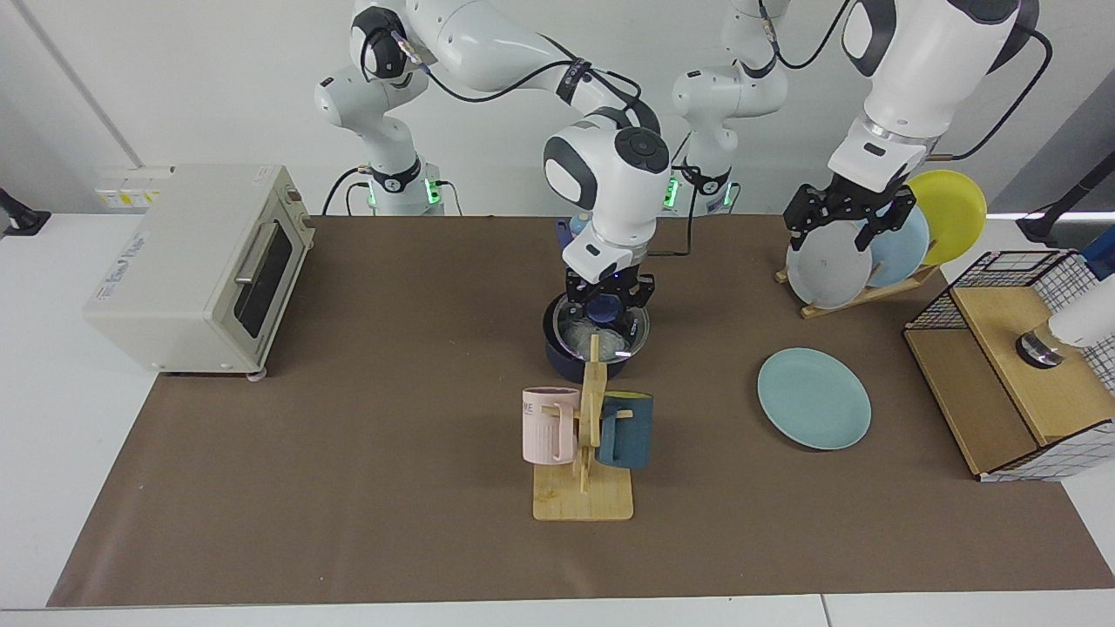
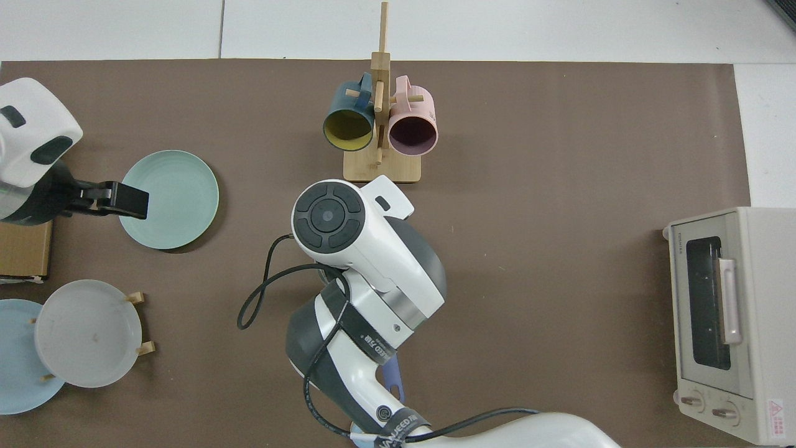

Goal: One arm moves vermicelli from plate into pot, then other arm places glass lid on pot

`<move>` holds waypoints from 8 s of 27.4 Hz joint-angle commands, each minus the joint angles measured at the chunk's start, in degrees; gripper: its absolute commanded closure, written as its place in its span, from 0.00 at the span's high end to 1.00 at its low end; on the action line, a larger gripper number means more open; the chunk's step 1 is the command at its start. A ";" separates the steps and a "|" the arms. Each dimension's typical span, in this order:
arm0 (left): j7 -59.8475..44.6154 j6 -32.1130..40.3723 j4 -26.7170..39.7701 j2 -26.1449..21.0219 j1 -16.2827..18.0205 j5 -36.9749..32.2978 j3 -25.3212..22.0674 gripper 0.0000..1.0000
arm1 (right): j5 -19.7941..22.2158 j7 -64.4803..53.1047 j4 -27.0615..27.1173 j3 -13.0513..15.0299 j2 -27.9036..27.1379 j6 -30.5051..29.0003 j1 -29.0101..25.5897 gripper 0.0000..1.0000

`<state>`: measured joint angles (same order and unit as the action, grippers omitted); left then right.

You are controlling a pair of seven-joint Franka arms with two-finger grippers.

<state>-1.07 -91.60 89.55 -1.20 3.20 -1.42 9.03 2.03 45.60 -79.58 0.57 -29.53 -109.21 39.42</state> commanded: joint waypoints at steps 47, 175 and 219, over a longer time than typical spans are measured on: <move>0.72 -3.15 1.41 1.47 0.05 0.71 -1.21 1.00 | -0.97 -0.95 -7.16 0.14 4.39 -2.15 -1.45 0.10; 0.72 -2.98 1.41 1.47 0.14 0.71 -1.38 1.00 | 3.60 -4.54 -1.19 0.66 16.95 11.47 -13.30 0.98; 0.80 -1.92 1.50 1.99 -0.48 2.38 -2.52 1.00 | -0.71 -39.88 -11.91 0.66 30.41 16.92 -35.90 0.98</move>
<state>-0.85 -93.28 89.62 -0.59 3.24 0.22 7.29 2.55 10.98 -86.85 2.11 -2.42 -91.97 4.11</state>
